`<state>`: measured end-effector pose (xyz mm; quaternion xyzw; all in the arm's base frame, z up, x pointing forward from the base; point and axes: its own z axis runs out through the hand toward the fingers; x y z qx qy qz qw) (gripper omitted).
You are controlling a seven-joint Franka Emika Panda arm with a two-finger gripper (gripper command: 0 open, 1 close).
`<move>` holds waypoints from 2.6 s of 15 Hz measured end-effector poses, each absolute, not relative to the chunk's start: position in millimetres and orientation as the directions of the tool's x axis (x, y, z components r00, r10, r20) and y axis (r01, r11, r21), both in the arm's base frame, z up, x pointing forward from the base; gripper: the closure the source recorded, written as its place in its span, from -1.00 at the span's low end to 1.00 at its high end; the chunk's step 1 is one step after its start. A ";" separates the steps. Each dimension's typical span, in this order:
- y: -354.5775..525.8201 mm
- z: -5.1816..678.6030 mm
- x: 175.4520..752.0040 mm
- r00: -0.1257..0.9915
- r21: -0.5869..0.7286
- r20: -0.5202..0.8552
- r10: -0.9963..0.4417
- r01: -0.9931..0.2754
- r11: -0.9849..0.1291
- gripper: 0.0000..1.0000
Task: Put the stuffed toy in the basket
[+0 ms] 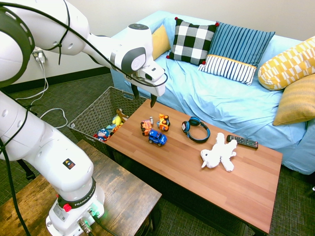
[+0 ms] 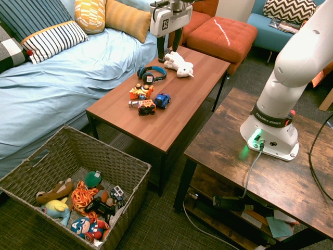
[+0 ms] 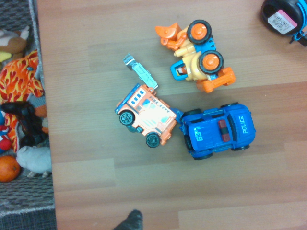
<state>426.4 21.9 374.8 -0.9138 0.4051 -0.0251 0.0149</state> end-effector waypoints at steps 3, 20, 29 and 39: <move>18.6 376.2 432.0 0.670 -0.041 0.045 -0.741 -0.740 -0.672 -1.00; -265.1 222.9 565.1 0.308 0.013 0.069 -0.949 -0.951 -0.308 -1.00; -317.0 126.9 571.4 0.199 0.080 0.052 -0.979 -0.978 -0.195 -1.00; -330.4 93.0 571.2 0.149 0.096 0.034 -0.988 -0.985 -0.146 1.00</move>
